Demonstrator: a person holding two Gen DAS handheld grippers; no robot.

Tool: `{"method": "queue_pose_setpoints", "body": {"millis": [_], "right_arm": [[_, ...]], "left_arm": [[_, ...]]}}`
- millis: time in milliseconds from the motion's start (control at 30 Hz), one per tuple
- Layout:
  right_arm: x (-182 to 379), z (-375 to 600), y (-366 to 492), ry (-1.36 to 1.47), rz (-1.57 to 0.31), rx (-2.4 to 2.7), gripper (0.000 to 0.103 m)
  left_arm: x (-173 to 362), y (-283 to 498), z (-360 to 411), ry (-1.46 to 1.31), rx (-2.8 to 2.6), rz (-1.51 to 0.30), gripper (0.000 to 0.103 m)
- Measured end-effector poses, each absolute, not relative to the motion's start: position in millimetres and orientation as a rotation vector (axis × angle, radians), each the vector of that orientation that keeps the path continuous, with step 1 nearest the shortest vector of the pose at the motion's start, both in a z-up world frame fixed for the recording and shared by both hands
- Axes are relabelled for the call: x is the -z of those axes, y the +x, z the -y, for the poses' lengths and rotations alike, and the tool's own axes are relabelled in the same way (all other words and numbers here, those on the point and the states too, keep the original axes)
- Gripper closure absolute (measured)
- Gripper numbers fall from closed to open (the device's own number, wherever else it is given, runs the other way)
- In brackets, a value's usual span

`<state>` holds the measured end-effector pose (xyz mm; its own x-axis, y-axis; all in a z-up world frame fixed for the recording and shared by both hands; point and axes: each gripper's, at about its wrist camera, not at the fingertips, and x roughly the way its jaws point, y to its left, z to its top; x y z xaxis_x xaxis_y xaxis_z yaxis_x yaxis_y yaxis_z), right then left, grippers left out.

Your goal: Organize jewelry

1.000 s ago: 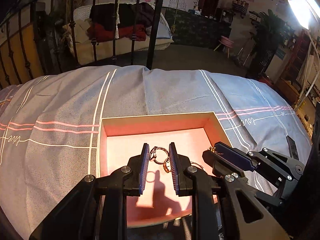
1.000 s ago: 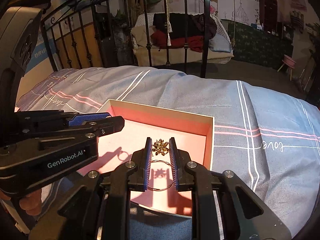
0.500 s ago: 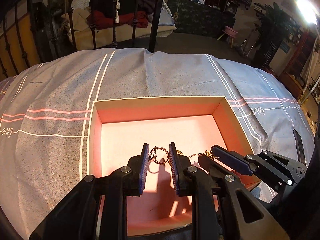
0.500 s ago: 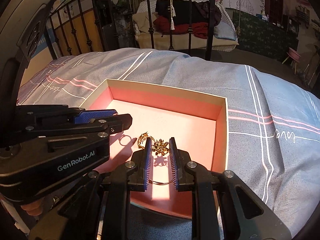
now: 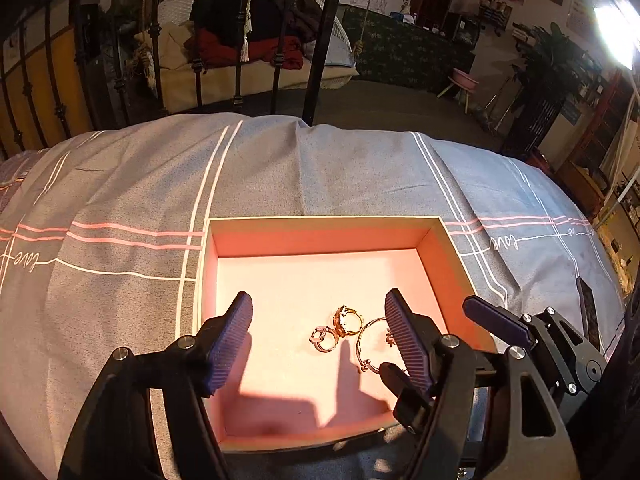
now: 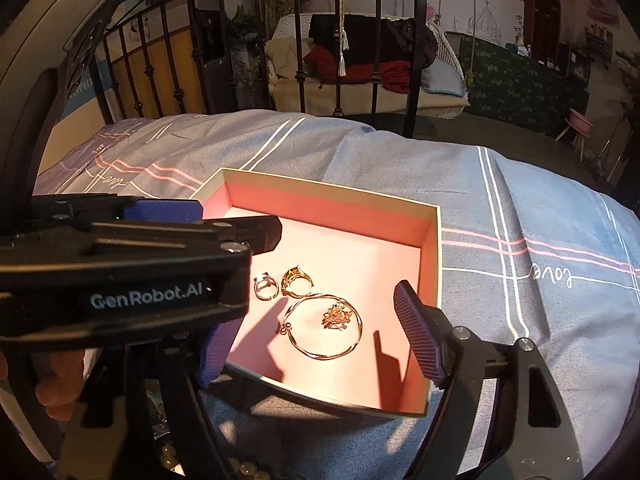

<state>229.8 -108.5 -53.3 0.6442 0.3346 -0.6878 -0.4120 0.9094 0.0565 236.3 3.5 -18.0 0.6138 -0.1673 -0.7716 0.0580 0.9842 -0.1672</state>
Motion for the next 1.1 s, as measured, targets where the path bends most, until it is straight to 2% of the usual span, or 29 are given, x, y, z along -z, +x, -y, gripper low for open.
{"method": "queue_pose_setpoints", "body": {"millis": [200, 333, 567, 767, 933, 1000, 1033, 1100], "right_arm": [[30.0, 136.7, 194.8, -0.067, -0.680, -0.392, 0.024], [35.5, 153.5, 160.6, -0.049, -0.693, -0.396, 0.024], [81.1, 162.0, 103.0, -0.019, -0.806, -0.452, 0.023], [91.6, 153.3, 86.7, -0.055, -0.814, -0.473, 0.024], [90.4, 157.5, 83.7, -0.028, -0.805, -0.486, 0.024], [89.1, 154.7, 80.8, -0.027, -0.802, -0.512, 0.029], [89.0, 152.0, 79.7, -0.033, -0.804, -0.529, 0.037], [92.4, 145.7, 79.4, -0.051, -0.827, -0.540, 0.041]], "left_arm": [[-3.2, 190.9, -20.4, -0.164, 0.152, -0.828, 0.024], [6.5, 149.6, -25.7, -0.141, 0.152, -0.832, 0.023], [45.8, 93.3, -32.0, -0.197, 0.203, -0.911, 0.023], [62.7, 77.5, -19.2, -0.144, 0.238, -0.922, 0.023], [59.2, 77.1, -7.6, -0.106, 0.257, -0.903, 0.028], [56.3, 75.8, -2.1, -0.078, 0.263, -0.891, 0.036], [54.0, 75.3, 0.8, -0.070, 0.280, -0.881, 0.038], [51.3, 76.7, 8.5, -0.045, 0.308, -0.878, 0.042]]}}
